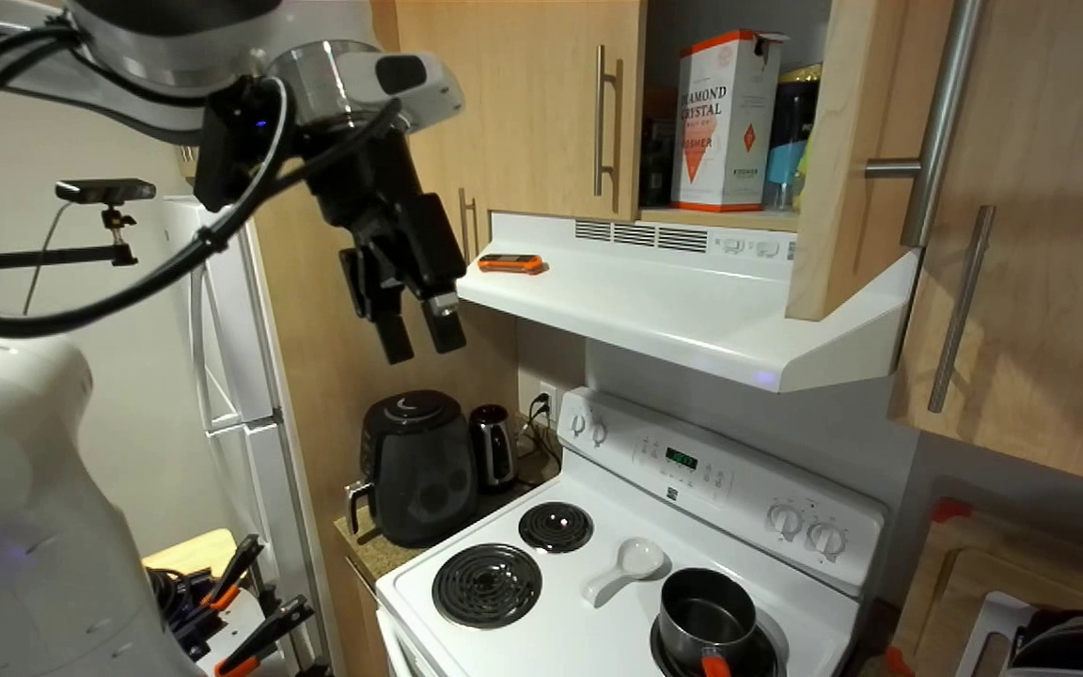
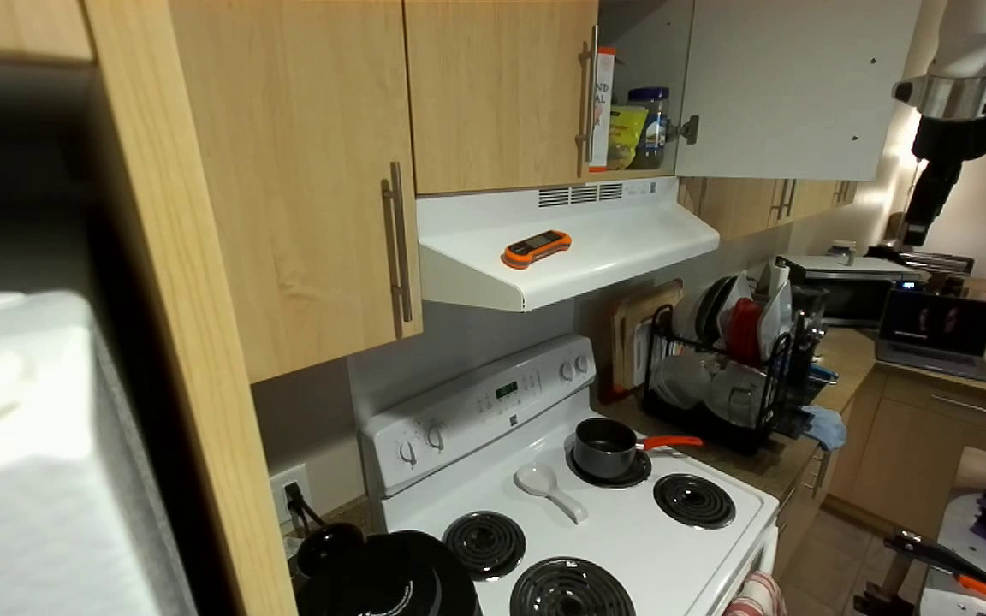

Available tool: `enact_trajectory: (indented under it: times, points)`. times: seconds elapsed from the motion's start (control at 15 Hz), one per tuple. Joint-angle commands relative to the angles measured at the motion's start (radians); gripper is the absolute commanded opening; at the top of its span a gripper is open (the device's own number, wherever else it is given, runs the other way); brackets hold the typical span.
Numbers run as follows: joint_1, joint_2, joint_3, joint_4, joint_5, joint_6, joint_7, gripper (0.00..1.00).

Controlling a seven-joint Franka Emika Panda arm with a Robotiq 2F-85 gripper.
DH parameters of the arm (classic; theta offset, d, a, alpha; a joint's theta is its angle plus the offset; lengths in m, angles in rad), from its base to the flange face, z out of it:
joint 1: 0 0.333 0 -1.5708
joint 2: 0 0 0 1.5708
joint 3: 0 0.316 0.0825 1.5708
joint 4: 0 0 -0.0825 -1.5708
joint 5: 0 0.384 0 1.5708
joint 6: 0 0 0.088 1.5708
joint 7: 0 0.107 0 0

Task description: Close the right cabinet door

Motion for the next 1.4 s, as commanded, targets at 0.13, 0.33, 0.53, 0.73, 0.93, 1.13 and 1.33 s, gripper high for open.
enact_trajectory:
  times: [0.13,0.33,0.53,0.73,0.93,1.13,1.33]
  points:
    - [-0.063,-0.011,-0.048,0.013,-0.060,0.090,-0.024,1.00]
    - [-0.094,0.003,-0.082,0.026,-0.080,0.142,-0.019,1.00]
    - [-0.124,0.028,-0.112,0.038,-0.111,0.207,-0.013,1.00]
    - [-0.154,0.051,-0.141,0.055,-0.140,0.266,-0.004,1.00]
    - [-0.186,0.084,-0.168,0.082,-0.155,0.304,-0.001,1.00]
    - [-0.212,0.120,-0.191,0.119,-0.157,0.328,-0.001,1.00]
    - [-0.233,0.155,-0.211,0.158,-0.150,0.342,-0.001,1.00]
